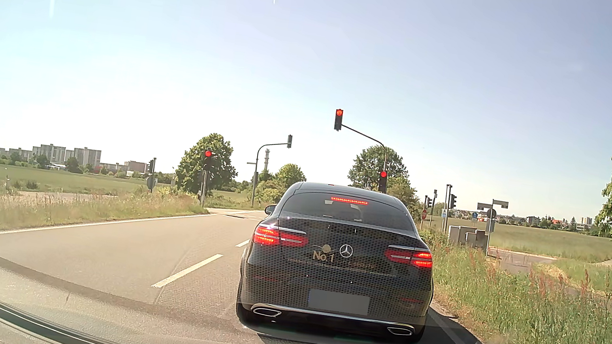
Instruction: Follow the waypoints while adhering to traffic rules and regulations
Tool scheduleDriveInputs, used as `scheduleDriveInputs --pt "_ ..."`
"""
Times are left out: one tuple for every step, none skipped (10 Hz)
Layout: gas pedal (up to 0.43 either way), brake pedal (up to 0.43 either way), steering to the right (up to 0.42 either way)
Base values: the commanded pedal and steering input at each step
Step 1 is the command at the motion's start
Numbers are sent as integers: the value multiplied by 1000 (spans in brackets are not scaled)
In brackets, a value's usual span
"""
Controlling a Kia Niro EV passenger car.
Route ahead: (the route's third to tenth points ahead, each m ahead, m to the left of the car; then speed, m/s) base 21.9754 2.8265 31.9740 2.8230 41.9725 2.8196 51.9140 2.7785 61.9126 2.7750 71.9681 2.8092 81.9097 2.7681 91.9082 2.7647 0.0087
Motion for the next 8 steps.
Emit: scheduleDriveInputs --pt "0 317 10" --pt "0 317 9" --pt "0 311 9" --pt "0 317 9" --pt "0 317 9" --pt "0 317 10" --pt "0 311 9" --pt "0 311 10"
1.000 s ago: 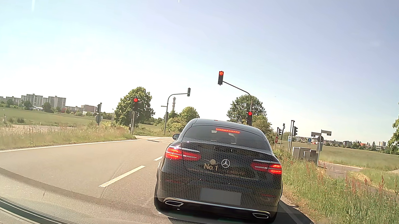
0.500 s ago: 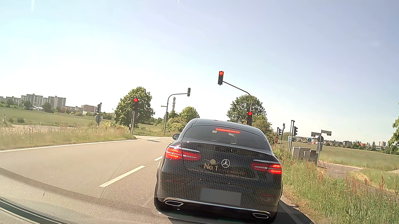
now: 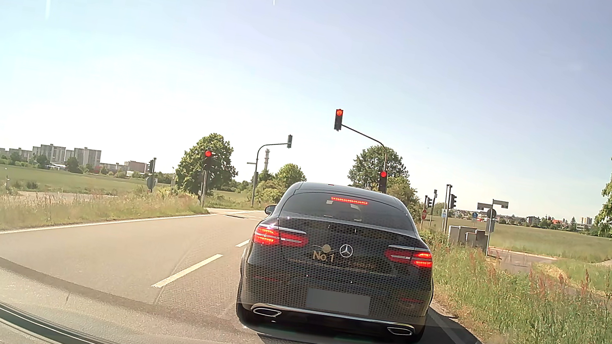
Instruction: Follow the waypoints while adhering to traffic rules and regulations
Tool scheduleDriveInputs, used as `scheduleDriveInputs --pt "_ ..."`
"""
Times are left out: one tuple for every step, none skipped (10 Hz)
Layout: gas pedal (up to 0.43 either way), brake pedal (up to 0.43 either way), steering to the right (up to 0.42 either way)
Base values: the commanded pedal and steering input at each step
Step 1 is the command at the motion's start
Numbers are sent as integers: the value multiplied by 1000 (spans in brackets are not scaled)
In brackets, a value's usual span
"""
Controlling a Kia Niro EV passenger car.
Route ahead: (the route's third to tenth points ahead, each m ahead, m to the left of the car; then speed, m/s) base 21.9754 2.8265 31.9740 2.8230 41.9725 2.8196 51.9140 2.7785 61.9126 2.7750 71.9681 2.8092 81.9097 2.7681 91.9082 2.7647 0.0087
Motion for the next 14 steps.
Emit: scheduleDriveInputs --pt "0 317 10" --pt "0 311 9" --pt "0 311 10" --pt "0 311 9" --pt "0 311 9" --pt "0 311 10" --pt "0 311 10" --pt "0 311 10" --pt "0 311 10" --pt "0 311 9" --pt "0 311 10" --pt "0 311 10" --pt "0 311 9" --pt "0 311 10"
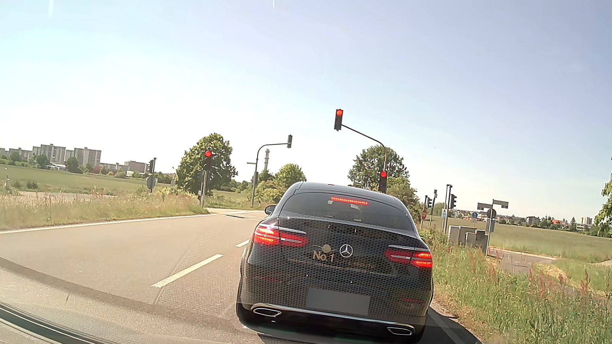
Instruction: Follow the waypoints while adhering to traffic rules and regulations
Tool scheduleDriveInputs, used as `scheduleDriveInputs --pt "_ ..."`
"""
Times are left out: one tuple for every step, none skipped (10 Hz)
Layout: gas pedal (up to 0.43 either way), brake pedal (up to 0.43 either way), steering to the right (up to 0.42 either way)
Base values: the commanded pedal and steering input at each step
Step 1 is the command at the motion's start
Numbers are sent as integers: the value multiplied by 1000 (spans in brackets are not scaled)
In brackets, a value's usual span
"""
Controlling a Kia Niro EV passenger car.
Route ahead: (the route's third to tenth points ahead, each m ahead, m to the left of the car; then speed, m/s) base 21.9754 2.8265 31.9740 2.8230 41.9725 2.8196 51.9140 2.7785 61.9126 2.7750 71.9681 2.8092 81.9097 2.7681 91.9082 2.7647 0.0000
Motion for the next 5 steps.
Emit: scheduleDriveInputs --pt "0 311 10" --pt "0 311 10" --pt "0 311 9" --pt "0 311 10" --pt "0 311 9"
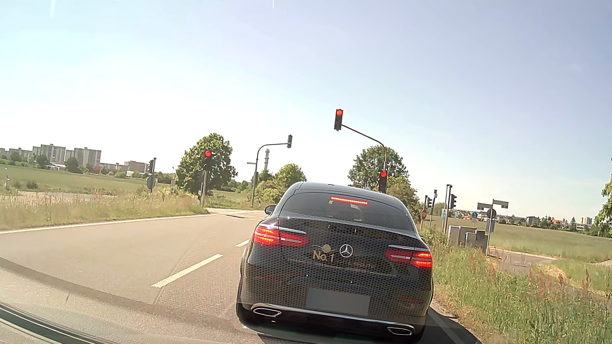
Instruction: Follow the waypoints while adhering to traffic rules and regulations
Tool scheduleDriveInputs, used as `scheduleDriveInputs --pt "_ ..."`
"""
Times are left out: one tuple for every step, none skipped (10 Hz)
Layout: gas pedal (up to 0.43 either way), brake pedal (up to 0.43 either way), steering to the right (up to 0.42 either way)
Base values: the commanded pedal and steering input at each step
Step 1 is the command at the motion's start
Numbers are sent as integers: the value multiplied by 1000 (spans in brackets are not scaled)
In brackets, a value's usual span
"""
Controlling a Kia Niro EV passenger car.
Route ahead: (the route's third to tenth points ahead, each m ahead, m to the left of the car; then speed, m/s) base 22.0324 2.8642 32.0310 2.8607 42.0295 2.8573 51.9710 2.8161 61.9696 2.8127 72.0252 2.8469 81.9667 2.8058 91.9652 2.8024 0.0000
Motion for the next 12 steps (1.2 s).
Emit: scheduleDriveInputs --pt "0 311 9" --pt "0 317 10" --pt "0 317 10" --pt "0 311 9" --pt "0 311 9" --pt "0 311 10" --pt "0 311 9" --pt "0 311 10" --pt "0 311 9" --pt "0 311 9" --pt "0 311 9" --pt "0 311 9"
